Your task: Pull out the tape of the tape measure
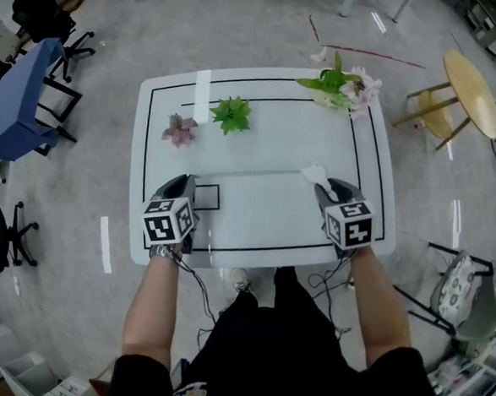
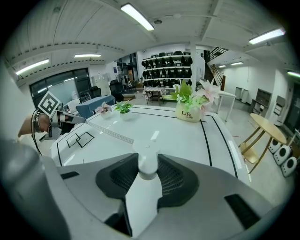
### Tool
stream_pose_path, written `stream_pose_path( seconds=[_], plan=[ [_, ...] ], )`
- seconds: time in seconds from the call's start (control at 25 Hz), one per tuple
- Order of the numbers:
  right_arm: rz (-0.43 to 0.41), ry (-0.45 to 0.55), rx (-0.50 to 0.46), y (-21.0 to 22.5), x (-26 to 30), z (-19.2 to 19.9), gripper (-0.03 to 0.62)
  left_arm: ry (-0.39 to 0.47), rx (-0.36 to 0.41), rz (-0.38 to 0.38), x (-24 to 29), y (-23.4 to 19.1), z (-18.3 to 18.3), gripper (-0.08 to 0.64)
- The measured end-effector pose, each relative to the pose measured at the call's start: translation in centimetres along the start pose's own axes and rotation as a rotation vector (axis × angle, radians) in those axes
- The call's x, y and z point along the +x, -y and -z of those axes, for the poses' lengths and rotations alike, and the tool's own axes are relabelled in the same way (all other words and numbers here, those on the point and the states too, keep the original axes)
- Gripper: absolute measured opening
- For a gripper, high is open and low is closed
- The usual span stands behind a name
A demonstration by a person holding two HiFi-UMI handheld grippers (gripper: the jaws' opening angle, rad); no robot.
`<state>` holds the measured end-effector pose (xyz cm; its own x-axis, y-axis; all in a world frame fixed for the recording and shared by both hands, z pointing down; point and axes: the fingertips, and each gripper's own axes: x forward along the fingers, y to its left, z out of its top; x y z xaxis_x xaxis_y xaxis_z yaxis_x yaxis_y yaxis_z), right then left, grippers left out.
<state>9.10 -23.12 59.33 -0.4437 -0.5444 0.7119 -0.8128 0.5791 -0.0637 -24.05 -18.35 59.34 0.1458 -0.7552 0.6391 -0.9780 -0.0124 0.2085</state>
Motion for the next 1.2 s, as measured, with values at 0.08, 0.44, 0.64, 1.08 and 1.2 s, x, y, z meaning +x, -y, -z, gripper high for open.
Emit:
stream_pose_path(
  seconds=[0.08,0.44,0.64,1.08,1.2],
  plan=[
    [0.003,-0.009,-0.013,0.0,0.7,0.3,0.126,-0.012,-0.002,-0.004,0.7,-0.3,0.3,0.034],
    [0.016,-0.026,-0.038,-0.1,2.9,1.5,0.126,-0.054,-0.019,-0.014,2.5,-1.4,1.9,0.034],
    [0.027,-0.027,-0.045,-0.4,3.4,2.0,0.126,-0.065,-0.019,-0.016,2.9,-1.8,2.3,0.034],
    [0.041,-0.044,-0.068,-0.7,4.1,3.2,0.126,-0.093,-0.006,-0.022,3.5,-2.3,3.4,0.034],
    [0.042,-0.052,-0.068,-0.8,4.2,3.7,0.126,-0.101,0.0,-0.026,3.5,-2.3,3.7,0.034]
  ],
)
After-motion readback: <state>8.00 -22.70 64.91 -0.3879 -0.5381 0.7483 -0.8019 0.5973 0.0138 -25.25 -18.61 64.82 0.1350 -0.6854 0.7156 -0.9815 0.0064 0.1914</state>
